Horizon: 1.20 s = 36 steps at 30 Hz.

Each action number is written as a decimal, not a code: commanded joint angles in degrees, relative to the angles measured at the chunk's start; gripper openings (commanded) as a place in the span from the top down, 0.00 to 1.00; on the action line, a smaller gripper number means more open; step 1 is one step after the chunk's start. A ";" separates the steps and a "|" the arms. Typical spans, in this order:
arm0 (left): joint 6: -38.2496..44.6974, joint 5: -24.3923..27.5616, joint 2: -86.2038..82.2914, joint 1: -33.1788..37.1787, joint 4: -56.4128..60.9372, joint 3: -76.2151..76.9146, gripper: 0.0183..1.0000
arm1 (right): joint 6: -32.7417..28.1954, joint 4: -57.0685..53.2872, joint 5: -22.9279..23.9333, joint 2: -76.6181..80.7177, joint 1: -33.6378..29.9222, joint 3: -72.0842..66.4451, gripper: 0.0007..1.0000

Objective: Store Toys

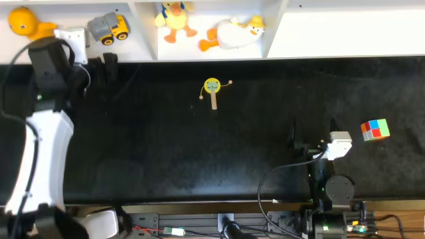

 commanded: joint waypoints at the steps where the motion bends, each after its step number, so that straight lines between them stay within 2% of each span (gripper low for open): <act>1: 0.87 -0.70 -4.57 -0.22 1.46 -5.68 0.00 | 0.44 0.20 -0.15 -0.52 -0.11 -0.79 0.00; 8: 0.87 -3.67 -12.87 -0.22 3.30 -14.32 0.00 | 0.44 0.20 -0.15 -0.52 -0.11 -0.79 0.00; 22: 0.83 -3.61 -33.66 -0.61 10.40 -30.21 0.00 | 0.46 0.20 -0.17 -0.52 -0.11 -0.79 0.00; 32: 0.50 -5.64 -46.77 -5.75 20.13 -40.96 0.00 | 0.44 0.20 -0.15 -0.52 -0.11 -0.79 0.00; 36: -2.27 -6.78 -50.07 -6.58 24.04 -44.00 0.00 | 0.44 0.20 -0.15 -0.52 -0.11 -0.79 0.00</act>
